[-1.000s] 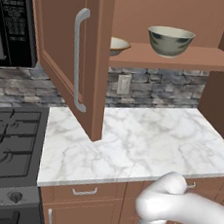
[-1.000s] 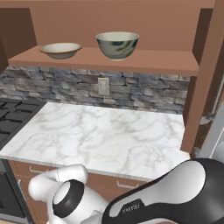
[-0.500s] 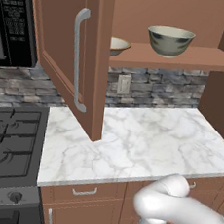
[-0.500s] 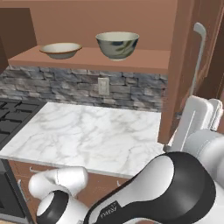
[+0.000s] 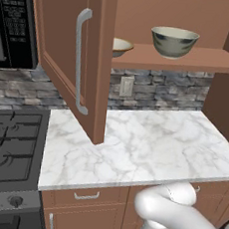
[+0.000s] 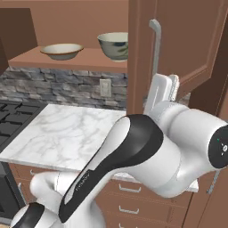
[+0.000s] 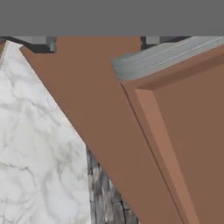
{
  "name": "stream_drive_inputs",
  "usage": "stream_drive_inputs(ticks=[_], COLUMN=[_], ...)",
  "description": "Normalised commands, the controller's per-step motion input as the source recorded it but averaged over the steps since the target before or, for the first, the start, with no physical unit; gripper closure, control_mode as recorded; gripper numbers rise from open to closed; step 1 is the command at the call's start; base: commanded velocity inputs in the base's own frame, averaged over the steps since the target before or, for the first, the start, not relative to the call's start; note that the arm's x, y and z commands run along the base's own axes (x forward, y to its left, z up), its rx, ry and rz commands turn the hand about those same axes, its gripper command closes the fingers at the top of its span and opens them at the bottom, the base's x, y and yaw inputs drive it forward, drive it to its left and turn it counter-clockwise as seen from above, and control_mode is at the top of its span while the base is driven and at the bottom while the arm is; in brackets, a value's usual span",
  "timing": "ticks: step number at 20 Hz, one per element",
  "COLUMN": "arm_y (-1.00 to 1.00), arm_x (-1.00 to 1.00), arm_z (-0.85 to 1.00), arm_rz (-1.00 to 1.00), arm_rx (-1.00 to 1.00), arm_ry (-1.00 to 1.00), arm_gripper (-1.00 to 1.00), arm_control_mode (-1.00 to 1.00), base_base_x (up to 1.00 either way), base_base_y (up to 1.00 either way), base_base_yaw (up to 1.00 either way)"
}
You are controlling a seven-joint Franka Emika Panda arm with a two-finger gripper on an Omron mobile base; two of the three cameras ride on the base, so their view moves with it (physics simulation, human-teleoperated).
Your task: Open the cabinet. Pick the bowls from the counter and place them in the cabinet. Then close the cabinet.
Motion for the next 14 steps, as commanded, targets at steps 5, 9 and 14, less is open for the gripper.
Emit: stream_drive_inputs(ticks=[5,9,14], arm_y=[0.58,0.64,0.51], arm_x=[0.92,0.81,0.95], arm_z=[-0.03,-0.11,-0.04], arm_rz=[0.02,0.00,0.00], arm_rx=[0.00,0.00,0.00], arm_ry=[-0.07,-0.17,-0.15], arm_gripper=[-1.00,-1.00,-1.00], arm_control_mode=[-1.00,-1.00,-1.00], base_base_x=[0.00,0.00,0.00], base_base_y=[0.00,0.00,0.00], base_base_yaw=[0.00,0.00,0.00])
